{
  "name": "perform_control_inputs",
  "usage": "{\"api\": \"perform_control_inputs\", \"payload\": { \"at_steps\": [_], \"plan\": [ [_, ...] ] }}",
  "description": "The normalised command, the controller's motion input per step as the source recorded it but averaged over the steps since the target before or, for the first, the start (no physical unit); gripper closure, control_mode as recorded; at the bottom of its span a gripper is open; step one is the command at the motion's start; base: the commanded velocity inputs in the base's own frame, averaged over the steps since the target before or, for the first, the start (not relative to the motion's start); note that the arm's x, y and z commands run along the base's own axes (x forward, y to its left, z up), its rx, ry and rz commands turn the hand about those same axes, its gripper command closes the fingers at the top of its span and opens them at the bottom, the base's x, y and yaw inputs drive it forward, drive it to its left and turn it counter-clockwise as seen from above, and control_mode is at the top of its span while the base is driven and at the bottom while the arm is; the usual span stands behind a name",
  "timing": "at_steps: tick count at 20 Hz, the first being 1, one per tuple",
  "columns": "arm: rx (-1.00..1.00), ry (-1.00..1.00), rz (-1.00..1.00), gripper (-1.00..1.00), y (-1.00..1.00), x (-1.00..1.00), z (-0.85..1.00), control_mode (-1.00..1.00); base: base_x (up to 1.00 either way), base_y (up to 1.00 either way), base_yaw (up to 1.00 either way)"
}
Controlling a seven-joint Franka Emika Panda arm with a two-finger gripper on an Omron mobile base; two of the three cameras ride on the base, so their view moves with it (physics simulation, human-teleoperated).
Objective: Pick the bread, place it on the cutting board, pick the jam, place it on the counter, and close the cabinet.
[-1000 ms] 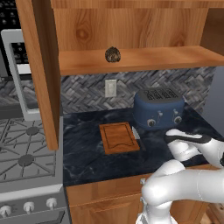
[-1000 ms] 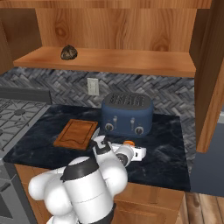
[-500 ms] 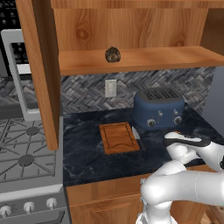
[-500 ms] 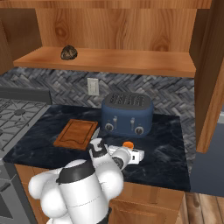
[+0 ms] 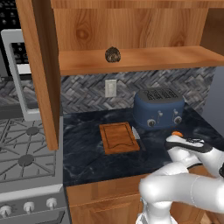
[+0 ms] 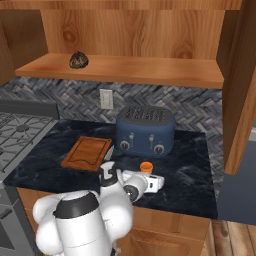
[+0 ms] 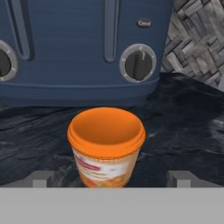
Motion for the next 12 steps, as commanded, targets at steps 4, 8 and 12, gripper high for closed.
{"api": "perform_control_inputs", "payload": {
  "at_steps": [4, 8, 12],
  "plan": [
    [0.0, 0.0, 0.0, -1.0, -0.08, -0.19, 0.01, -1.0, 0.0, 0.0, 0.0],
    [0.0, 0.0, 0.0, -1.0, -0.04, -0.22, 0.02, -1.0, 0.0, 0.0, 0.0],
    [0.0, 0.0, 0.0, -1.0, 0.0, -0.23, 0.02, -1.0, 0.0, 0.0, 0.0]
  ]
}}
